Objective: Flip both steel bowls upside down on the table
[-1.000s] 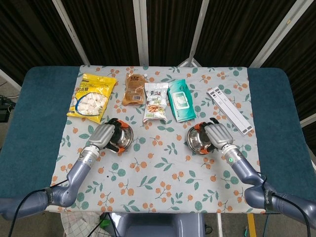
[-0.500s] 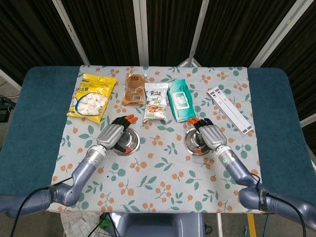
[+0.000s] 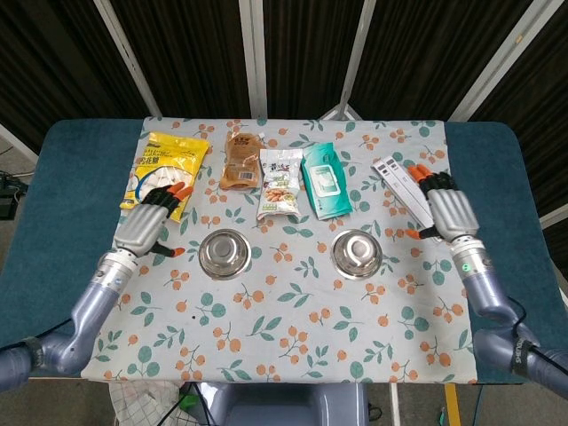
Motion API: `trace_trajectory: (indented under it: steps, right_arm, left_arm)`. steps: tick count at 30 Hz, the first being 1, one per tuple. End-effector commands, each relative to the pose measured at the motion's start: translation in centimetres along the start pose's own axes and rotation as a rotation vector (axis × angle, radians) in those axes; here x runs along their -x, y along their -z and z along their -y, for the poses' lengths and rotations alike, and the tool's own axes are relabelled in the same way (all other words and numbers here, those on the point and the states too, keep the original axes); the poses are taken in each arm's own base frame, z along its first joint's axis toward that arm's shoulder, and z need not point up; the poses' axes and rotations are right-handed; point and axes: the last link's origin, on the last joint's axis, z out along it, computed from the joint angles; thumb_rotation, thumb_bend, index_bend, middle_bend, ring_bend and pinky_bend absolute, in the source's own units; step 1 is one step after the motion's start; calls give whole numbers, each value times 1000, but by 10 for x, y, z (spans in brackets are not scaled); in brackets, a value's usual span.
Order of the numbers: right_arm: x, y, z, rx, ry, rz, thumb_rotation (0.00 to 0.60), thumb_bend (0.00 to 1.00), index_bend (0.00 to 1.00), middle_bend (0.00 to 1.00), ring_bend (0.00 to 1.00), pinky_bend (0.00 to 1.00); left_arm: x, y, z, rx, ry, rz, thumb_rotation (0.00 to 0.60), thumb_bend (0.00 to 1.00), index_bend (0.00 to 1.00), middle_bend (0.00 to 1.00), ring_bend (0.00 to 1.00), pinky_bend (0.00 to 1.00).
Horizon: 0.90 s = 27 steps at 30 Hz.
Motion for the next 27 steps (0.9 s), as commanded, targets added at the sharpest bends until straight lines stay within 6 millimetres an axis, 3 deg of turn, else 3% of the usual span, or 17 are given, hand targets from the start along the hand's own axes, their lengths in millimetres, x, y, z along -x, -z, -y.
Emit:
trace_trajectory:
  steps: [1, 7, 11, 19, 22, 27]
  right_arm:
    - [-23, 14, -39, 58, 12, -71, 600, 28, 62, 0, 95, 0]
    - [-34, 53, -64, 42, -83, -91, 600, 28, 79, 0, 95, 0]
    - [-27, 98, -75, -7, -50, -60, 600, 28, 105, 0, 95, 0]
    - [-11, 170, -71, -78, 25, -46, 600, 28, 122, 0, 95, 0]
    - [-5, 191, -64, -103, 56, -56, 600, 29, 122, 0, 95, 0]
    - [-1, 215, -52, -136, 72, -75, 600, 28, 131, 0, 95, 0]
  left_arm:
    - [-14, 31, 37, -76, -23, -35, 600, 0, 104, 0, 0, 48]
    - [-26, 85, 73, -113, -84, -81, 600, 0, 104, 0, 0, 48]
    - [-32, 138, 86, -131, -100, -133, 600, 0, 104, 0, 0, 39]
    - [-23, 229, 102, -210, -2, -144, 600, 0, 105, 0, 0, 31]
    - [-23, 253, 106, -230, -5, -142, 600, 0, 116, 0, 0, 30]
    - [-21, 269, 101, -223, -17, -199, 600, 20, 149, 0, 0, 30]
